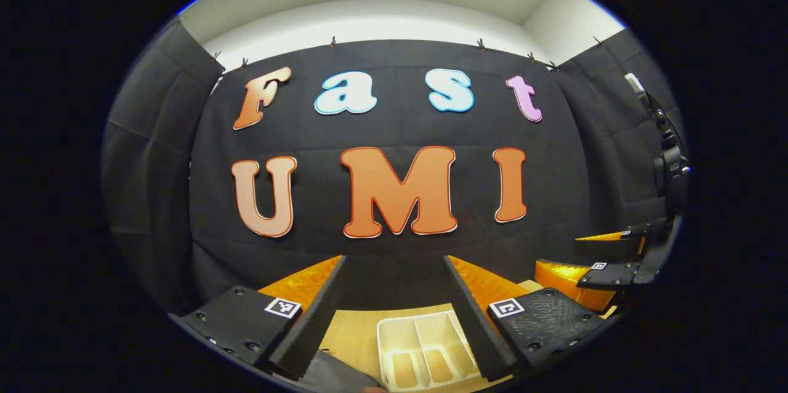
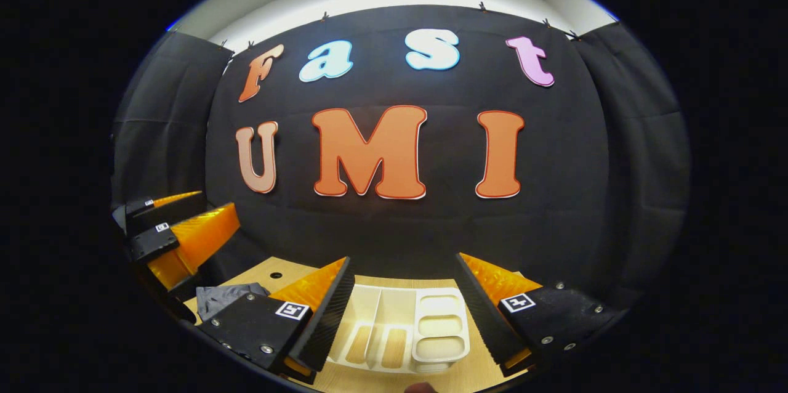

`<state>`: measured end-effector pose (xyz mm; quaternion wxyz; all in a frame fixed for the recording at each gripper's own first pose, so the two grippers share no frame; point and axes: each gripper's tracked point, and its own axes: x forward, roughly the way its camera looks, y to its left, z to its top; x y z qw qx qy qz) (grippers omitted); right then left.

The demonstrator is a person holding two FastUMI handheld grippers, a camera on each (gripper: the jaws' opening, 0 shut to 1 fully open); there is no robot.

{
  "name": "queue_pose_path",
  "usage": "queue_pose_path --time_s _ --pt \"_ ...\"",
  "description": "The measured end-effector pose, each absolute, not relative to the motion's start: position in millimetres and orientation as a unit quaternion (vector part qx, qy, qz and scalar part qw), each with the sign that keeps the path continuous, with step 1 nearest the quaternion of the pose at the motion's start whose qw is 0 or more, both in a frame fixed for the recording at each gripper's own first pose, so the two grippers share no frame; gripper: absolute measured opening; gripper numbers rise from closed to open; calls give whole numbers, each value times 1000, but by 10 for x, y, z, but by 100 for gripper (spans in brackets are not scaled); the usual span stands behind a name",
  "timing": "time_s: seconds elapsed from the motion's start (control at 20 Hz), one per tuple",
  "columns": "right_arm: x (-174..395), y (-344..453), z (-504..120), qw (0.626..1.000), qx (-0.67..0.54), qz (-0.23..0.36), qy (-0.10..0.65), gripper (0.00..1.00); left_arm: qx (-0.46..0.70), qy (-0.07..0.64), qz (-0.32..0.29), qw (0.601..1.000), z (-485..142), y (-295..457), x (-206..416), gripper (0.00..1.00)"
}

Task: Open the schoolbag, grab two books from the bookshelf and put them into the schoolbag.

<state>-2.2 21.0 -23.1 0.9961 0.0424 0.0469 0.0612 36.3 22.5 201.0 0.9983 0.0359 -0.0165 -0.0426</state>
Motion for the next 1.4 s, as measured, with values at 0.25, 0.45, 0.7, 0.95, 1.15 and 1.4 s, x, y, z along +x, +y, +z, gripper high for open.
queue_pose_path --time_s 0.25,0.45,0.7,0.95,1.15,1.4 --pt "-14 371 -202 995 46 74 49 97 26 -11 -38 999 1996 321 344 95" --pt "-13 318 -146 997 45 59 36 97 18 -13 -30 999 1963 425 375 96" --pt "-2 276 -134 998 50 43 26 97 10 -7 -26 1000 1862 473 416 95" --pt "80 306 -126 998 52 36 25 97 10 -19 -29 999 1840 482 443 96" --pt "74 304 -158 998 46 30 21 97 5 -16 -28 999 1767 523 483 95" --pt "114 334 -196 998 48 26 19 97 10 -18 -29 999 1711 587 548 95"
